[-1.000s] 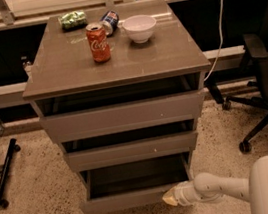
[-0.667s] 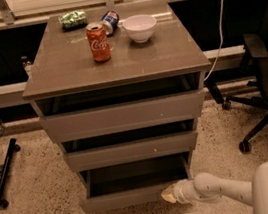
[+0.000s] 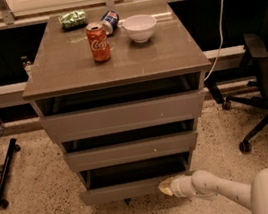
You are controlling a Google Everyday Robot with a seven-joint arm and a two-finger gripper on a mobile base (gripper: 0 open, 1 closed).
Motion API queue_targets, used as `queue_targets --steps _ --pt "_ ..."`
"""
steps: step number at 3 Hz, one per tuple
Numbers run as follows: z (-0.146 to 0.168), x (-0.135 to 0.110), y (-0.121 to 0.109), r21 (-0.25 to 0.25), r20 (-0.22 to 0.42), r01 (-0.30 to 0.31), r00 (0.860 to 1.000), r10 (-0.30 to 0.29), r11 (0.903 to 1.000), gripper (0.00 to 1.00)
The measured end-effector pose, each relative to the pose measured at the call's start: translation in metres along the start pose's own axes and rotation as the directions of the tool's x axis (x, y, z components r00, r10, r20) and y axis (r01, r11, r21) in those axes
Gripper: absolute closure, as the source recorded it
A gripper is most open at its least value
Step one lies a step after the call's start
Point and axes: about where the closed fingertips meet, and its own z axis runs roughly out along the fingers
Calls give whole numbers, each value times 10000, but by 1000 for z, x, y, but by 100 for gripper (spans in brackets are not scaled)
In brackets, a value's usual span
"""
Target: Close bottom drawer
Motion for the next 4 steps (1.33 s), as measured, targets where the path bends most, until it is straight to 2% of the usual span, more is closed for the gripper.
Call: queue_targets --steps 1,3,4 --pt "8 -7 -10 105 218 14 9998 -16 9999 60" --pt "10 -7 -7 58 216 10 9998 -11 10000 13" --pt "12 -7 -6 30 215 10 9998 -11 10000 0"
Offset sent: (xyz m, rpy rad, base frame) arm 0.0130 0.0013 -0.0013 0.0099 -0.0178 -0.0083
